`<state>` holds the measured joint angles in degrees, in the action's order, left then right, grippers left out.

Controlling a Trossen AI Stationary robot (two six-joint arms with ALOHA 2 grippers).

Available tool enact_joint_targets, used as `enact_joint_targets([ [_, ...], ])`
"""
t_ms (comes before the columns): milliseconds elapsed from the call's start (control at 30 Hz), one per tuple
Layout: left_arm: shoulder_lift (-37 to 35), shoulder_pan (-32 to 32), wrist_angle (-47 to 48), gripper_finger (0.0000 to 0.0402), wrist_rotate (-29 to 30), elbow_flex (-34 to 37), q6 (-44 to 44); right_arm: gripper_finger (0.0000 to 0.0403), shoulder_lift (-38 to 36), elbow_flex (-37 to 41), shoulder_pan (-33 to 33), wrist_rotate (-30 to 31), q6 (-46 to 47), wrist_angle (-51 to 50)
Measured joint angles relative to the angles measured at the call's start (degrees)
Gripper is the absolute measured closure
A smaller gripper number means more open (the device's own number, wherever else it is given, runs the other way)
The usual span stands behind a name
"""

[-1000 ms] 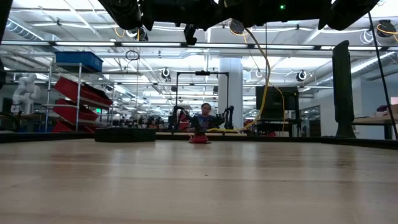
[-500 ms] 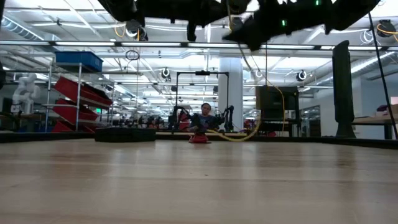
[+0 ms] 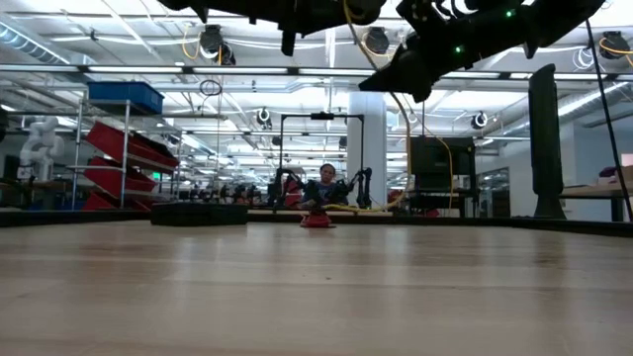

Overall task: Coil cords
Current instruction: Coil the yellow wire onto the black spool

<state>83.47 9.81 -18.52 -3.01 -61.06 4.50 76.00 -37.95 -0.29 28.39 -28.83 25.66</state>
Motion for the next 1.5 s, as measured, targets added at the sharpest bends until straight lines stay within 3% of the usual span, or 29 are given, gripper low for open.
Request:
enact_joint_targets([
  [433, -3.1, 0.3, 15.2, 0.0401, -16.1, 0.1, -5.2, 0.0389, -5.1, 0.0, 0.1, -10.9, 6.5, -11.2],
  [767, -3.1, 0.3, 27.4, 0.0401, -16.3, 0.2, -12.9, 0.0389, -10.8, 0.0, 0.0, -18.7, 11.5, -19.9],
  [1100, -2.4, 0.2, 33.8, 0.0401, -1.0, 0.2, -19.9, 0.0389, -12.3, -0.1, 0.0, -21.3, 15.9, -18.9],
  [1500, 3.4, -1.6, 25.9, 0.0401, 19.0, 0.1, -26.1, 0.0389, -12.2, -0.1, -1.9, -20.3, 22.1, -12.8],
])
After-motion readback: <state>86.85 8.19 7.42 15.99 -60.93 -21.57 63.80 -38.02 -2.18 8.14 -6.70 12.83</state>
